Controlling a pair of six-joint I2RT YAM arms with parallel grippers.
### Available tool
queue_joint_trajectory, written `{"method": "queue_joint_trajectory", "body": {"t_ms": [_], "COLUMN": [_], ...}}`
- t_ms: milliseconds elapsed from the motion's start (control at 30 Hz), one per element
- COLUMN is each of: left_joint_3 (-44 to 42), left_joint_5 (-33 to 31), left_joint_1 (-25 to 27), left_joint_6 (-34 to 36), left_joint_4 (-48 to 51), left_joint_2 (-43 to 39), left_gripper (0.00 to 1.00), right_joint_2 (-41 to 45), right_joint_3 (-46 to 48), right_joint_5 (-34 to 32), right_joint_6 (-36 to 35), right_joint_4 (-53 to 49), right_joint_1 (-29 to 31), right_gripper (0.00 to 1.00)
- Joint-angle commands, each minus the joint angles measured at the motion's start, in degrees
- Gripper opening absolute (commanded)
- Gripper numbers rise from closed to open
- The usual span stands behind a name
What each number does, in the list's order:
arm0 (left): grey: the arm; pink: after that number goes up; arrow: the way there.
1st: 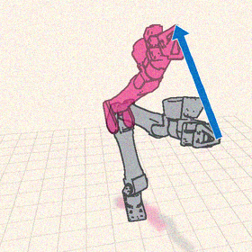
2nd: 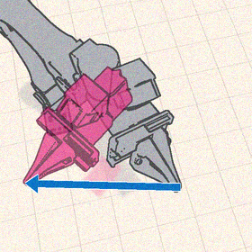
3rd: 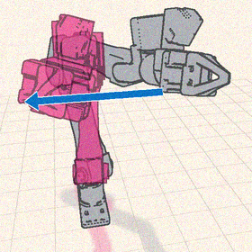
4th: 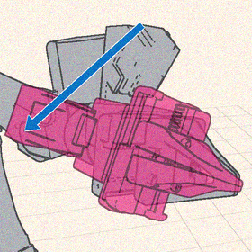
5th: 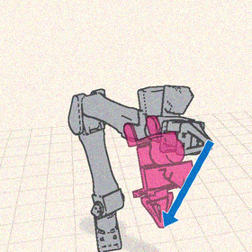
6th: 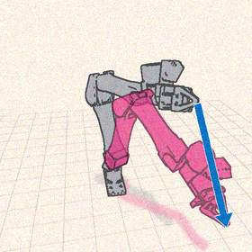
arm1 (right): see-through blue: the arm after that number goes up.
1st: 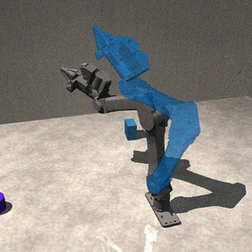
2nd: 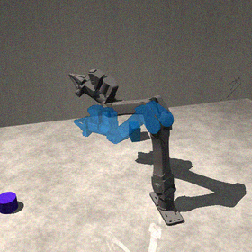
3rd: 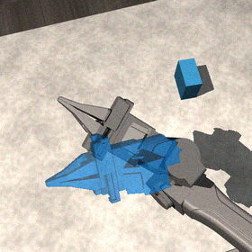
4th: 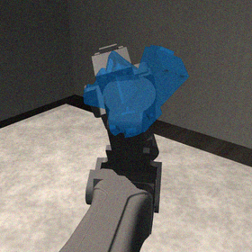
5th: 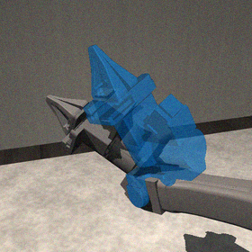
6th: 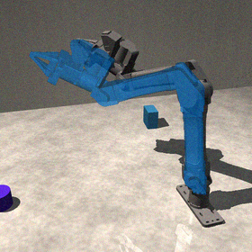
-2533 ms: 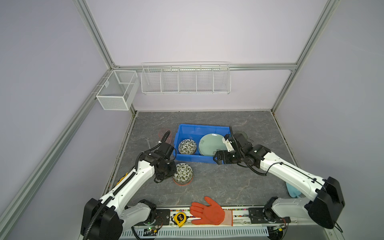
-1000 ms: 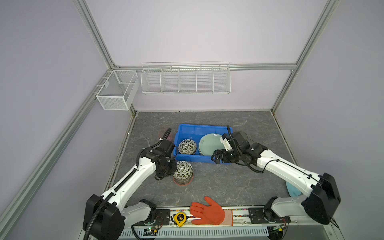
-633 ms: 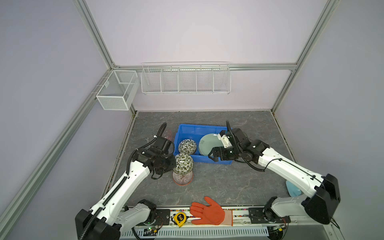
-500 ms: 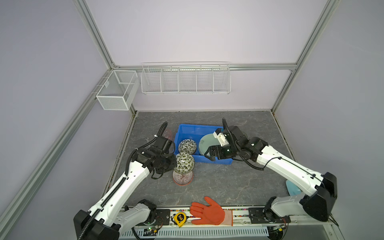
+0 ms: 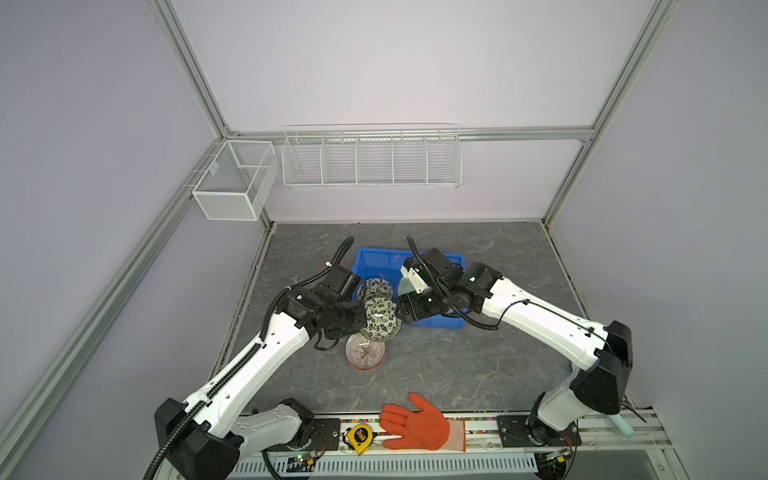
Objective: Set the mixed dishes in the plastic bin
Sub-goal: 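Grasp the leaf-pattern bowl rim with the right gripper beside the left gripper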
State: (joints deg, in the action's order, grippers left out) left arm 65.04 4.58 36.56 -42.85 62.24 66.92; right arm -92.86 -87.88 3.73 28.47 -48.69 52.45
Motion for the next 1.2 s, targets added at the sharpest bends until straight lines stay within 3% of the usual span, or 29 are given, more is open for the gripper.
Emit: {"method": "queue_joint_trajectory", "body": {"t_ms": [0, 467, 1167], "left_joint_3": [2.4, 1.8, 0.5], "left_joint_5": [-1.0, 0.3, 2.1], "left_joint_1": [0.8, 1.3, 1.3], "left_joint_6": [-1.2, -1.5, -1.5], "left_joint_4": [-1.5, -3.1, -4.5], "left_joint_2": [0.4, 0.2, 0.2], "left_gripper": [0.00, 0.00, 0.00], "right_joint_2": [-1.3, -5.4, -8.3], "right_joint_3": [-1.9, -3.8, -6.4], "right_joint_5": [-2.0, -1.5, -1.0], "right_joint_6": [-0.3, 0.1, 0.2], "right_joint_4": [-2.5, -1.9, -1.1], "right_joint_1": [0.8, 1.1, 1.2], "right_gripper": [0.74, 0.58, 0.21]}}
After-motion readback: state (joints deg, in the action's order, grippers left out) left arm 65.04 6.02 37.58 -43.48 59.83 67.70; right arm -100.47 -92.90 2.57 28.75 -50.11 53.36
